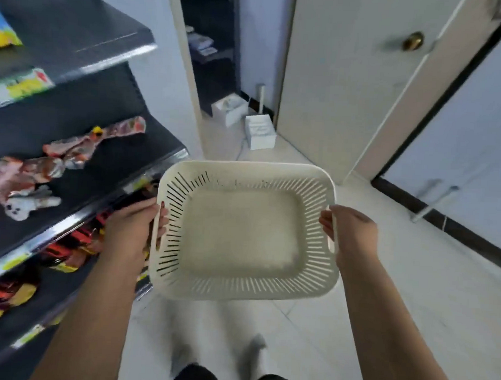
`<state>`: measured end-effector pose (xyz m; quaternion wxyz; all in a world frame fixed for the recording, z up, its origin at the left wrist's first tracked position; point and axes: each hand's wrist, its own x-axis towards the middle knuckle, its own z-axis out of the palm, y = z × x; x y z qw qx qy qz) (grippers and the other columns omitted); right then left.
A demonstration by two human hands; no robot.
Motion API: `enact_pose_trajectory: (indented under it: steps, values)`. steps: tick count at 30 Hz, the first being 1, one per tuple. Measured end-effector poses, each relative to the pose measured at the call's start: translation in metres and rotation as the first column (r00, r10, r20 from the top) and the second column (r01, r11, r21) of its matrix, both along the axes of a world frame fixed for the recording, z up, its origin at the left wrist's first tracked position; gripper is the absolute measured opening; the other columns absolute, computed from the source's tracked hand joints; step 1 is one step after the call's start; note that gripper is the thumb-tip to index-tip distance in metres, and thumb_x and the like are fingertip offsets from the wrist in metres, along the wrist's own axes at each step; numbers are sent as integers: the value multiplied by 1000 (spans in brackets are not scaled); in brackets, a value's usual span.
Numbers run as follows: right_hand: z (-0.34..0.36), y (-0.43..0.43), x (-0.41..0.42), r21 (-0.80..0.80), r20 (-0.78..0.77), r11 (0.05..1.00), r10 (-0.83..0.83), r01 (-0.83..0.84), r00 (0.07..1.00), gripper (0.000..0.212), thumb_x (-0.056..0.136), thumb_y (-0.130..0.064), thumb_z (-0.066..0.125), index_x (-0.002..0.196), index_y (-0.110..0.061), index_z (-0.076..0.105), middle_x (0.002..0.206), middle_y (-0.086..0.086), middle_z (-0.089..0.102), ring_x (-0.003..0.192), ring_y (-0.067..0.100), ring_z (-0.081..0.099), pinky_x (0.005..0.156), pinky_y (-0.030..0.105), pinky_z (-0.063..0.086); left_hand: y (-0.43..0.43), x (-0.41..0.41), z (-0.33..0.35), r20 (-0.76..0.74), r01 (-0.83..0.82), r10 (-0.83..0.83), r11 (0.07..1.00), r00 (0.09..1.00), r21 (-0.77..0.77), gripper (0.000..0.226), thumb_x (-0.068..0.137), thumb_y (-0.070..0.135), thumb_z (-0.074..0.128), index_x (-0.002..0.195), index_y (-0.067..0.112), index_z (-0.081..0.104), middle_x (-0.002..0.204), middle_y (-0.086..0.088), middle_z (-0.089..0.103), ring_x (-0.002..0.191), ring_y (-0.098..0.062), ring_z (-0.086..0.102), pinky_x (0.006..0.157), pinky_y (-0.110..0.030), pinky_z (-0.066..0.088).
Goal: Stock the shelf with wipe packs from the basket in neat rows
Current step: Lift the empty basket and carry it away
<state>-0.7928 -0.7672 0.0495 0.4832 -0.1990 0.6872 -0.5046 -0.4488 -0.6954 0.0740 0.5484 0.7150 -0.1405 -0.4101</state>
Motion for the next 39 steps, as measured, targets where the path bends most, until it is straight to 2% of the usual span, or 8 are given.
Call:
enact_pose_trajectory:
  steps: [5, 12, 14, 19, 23, 28, 32, 39]
  values:
    - [-6, -6, -101, -2, -4, 964, -266, 266, 964, 11, 85, -12, 68, 81, -9, 78, 77, 9, 78, 86, 28, 78, 83, 36, 64, -86, -92, 0, 36, 265, -266, 964, 963, 15, 13, 91, 12, 71, 94, 21, 80, 89, -8, 80, 90, -24, 77, 84, -39, 60]
    - [-18, -34, -188, 23, -11, 849, -528, 529, 849, 12, 87, -11, 66, 87, -9, 78, 79, 8, 79, 83, 22, 78, 78, 31, 63, -205, -205, -1, 29, 479, -479, 878, 877, 17, 13, 92, 8, 70, 96, 18, 77, 92, -12, 79, 93, -27, 75, 89, -42, 60]
    - [-20, -57, -207, 38, -29, 818, -574, 574, 819, 16, 86, -11, 64, 80, -11, 79, 76, 7, 78, 82, 23, 78, 78, 32, 63, -243, -236, -2, 39, 535, -535, 845, 844, 1, 13, 93, 7, 68, 97, 15, 77, 94, -14, 78, 94, -28, 75, 90, -43, 60]
    - [-19, -126, -246, 44, -156, 743, -655, 668, 739, 32, 80, -17, 56, 60, -32, 76, 67, 2, 76, 69, 22, 68, 73, 38, 58, -351, -301, -7, 57, 661, -660, 750, 749, -6, 14, 93, 7, 67, 101, 12, 77, 95, -14, 78, 91, -25, 76, 84, -38, 61]
    - [-18, -172, -275, 56, -153, 673, -724, 737, 673, 26, 84, -16, 58, 64, -16, 75, 68, -1, 76, 73, 22, 74, 75, 38, 60, -429, -345, -3, 51, 730, -728, 684, 684, -19, 13, 94, 4, 67, 103, 11, 74, 95, -20, 76, 89, -29, 73, 88, -40, 60]
    - [-29, -216, -309, 52, -79, 585, -805, 809, 588, 17, 85, -17, 60, 80, -15, 76, 77, -2, 79, 80, 20, 78, 76, 35, 60, -508, -399, -6, 67, 803, -802, 596, 594, 8, 15, 93, 6, 70, 107, 11, 74, 90, -16, 77, 85, -27, 74, 88, -41, 61]
    - [-29, -260, -350, 21, -18, 507, -861, 862, 508, 13, 89, -13, 63, 85, -14, 75, 82, 6, 79, 73, 17, 74, 71, 28, 58, -558, -442, -21, 67, 825, -825, 564, 562, 35, 14, 93, 5, 69, 99, 16, 75, 90, -17, 77, 86, -29, 75, 90, -44, 60]
    - [-67, -352, -456, 84, -34, 535, -842, 841, 539, 13, 86, -13, 63, 82, -12, 76, 80, 5, 79, 73, 18, 74, 76, 31, 59, -649, -545, -66, 49, 816, -823, 567, 566, 109, 15, 92, 6, 66, 98, 16, 74, 89, -17, 77, 83, -30, 76, 90, -45, 60]
